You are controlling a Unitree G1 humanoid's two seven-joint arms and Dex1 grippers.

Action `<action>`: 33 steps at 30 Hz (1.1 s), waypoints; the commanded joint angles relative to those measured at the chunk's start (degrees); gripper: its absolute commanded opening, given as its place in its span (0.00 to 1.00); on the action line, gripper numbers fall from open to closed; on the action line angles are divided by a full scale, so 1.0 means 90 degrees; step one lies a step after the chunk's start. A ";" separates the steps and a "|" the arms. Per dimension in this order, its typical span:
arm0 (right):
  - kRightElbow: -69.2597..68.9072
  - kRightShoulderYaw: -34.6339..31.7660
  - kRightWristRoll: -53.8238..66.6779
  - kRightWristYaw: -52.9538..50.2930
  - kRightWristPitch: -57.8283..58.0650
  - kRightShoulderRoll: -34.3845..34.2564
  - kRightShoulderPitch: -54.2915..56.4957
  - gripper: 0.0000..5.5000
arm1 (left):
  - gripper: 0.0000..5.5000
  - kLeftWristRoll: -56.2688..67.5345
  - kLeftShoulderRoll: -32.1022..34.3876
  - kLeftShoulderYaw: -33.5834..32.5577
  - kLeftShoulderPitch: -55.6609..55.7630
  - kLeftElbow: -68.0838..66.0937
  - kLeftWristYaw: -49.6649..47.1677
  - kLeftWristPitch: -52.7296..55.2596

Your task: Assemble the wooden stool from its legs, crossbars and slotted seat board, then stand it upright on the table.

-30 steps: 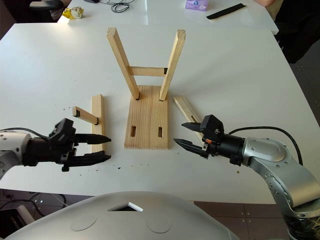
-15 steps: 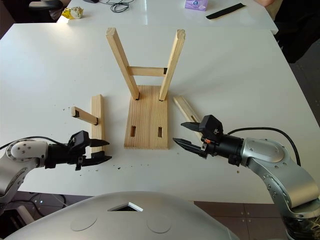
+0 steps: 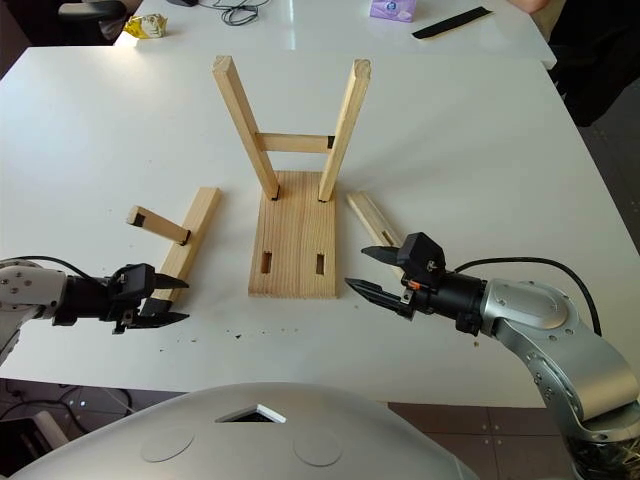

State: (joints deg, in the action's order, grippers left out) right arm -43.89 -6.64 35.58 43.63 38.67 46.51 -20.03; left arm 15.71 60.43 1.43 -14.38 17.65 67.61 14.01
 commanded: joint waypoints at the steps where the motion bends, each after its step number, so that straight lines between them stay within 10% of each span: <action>1: -0.0036 0.0021 -0.0075 -0.0033 -0.0037 0.0011 -0.0069 0.52 | 0.50 0.0008 0.0240 -0.0338 0.0067 -0.0057 0.0122 -0.0017; 13: -0.0379 -0.0277 -0.0215 -0.0256 -0.0144 -0.0093 -0.0793 0.52 | 0.50 0.1312 -0.0020 -0.1772 -0.0276 0.1398 -0.1478 0.4116; 20: -0.0505 -0.0240 -0.0336 -0.0382 -0.0141 -0.0162 -0.0911 0.52 | 0.50 0.1772 -0.1366 -0.1988 0.0506 0.1956 -0.3355 0.6680; 33: -0.0398 -0.0250 -0.0387 -0.0198 -0.0126 -0.0041 -0.0752 0.52 | 0.58 0.1870 -0.2249 -0.1792 0.0447 0.2460 -0.4200 0.7218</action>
State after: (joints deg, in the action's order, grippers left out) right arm -47.45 -8.91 32.61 41.75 38.05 45.50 -27.27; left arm 32.92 39.92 -15.88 -9.76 39.70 30.50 79.74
